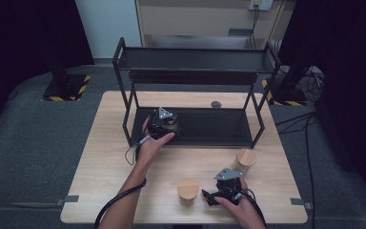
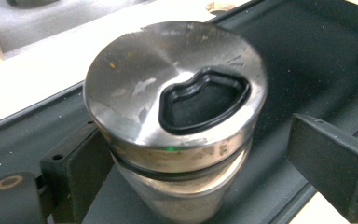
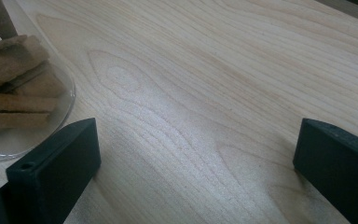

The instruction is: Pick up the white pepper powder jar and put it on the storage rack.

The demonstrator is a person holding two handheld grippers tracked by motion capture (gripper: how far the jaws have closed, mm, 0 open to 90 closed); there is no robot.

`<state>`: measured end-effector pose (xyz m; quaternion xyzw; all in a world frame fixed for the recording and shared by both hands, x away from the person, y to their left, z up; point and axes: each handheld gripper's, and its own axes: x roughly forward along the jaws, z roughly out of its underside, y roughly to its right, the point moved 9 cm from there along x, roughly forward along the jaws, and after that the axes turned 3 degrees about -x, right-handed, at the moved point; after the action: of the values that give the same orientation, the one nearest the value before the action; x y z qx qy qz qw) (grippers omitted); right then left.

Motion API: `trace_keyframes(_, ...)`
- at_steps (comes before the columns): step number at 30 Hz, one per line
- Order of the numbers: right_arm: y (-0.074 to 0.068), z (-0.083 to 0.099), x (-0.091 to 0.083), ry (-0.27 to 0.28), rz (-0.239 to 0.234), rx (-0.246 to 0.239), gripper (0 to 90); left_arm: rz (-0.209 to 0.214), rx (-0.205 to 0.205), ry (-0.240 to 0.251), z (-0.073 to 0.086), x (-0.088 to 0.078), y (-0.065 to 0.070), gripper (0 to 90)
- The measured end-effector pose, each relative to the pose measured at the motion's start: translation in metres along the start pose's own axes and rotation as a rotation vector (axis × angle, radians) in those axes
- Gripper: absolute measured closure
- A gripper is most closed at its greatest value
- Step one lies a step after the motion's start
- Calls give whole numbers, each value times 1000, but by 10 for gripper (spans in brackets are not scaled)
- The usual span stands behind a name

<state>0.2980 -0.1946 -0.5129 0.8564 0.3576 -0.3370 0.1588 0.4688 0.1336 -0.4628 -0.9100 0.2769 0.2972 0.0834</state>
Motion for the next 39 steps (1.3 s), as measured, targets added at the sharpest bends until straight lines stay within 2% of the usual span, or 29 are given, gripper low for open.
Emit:
trace_keyframes(9,0,0,0,-1,-1,0,5,-8,-2,0,3,-7,0,73)
trace_keyframes(16,0,0,0,-1,0,1,6,-6,4,3,8,-19,4,67)
trace_keyframes(29,0,0,0,-1,-1,1,6,-8,-10,7,22,-43,12,65)
trace_keyframes(39,0,0,0,-1,-1,1,6,2,-7,0,25,-49,17,65)
